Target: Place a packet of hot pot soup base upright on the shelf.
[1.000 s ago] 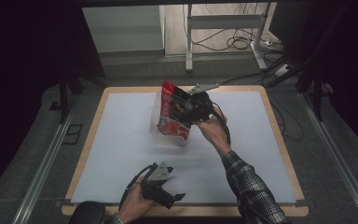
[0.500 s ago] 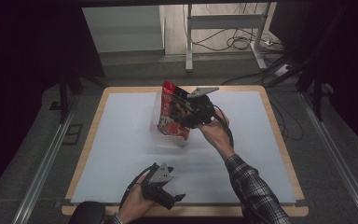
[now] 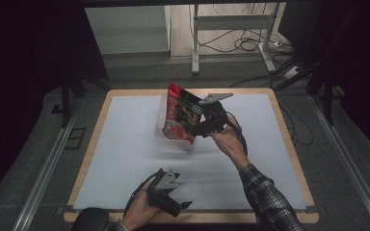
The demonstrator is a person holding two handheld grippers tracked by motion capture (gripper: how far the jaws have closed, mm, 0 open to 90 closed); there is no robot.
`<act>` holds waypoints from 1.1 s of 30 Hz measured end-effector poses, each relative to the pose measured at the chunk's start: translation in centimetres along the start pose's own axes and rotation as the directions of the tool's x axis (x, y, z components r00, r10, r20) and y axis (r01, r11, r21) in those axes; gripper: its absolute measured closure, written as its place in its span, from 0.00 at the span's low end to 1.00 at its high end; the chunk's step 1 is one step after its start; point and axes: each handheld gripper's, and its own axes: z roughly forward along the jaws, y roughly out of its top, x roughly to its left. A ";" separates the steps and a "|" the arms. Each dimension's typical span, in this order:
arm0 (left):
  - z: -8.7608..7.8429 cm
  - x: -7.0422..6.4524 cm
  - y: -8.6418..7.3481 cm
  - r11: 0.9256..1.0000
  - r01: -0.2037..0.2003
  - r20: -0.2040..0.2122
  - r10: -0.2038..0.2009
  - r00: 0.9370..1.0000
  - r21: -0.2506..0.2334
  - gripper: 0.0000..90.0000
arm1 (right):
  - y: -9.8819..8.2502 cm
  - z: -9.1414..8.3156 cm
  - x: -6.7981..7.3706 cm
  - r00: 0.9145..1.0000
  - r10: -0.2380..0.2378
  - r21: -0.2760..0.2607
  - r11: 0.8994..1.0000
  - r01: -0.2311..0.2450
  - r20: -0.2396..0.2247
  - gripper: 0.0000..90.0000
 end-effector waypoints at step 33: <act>0.2 -0.2 0.0 1.000 -0.011 -0.004 0.011 1.000 0.010 0.01 | -4.4 -2.8 1.0 0.998 -0.026 0.009 1.000 0.026 0.050 0.00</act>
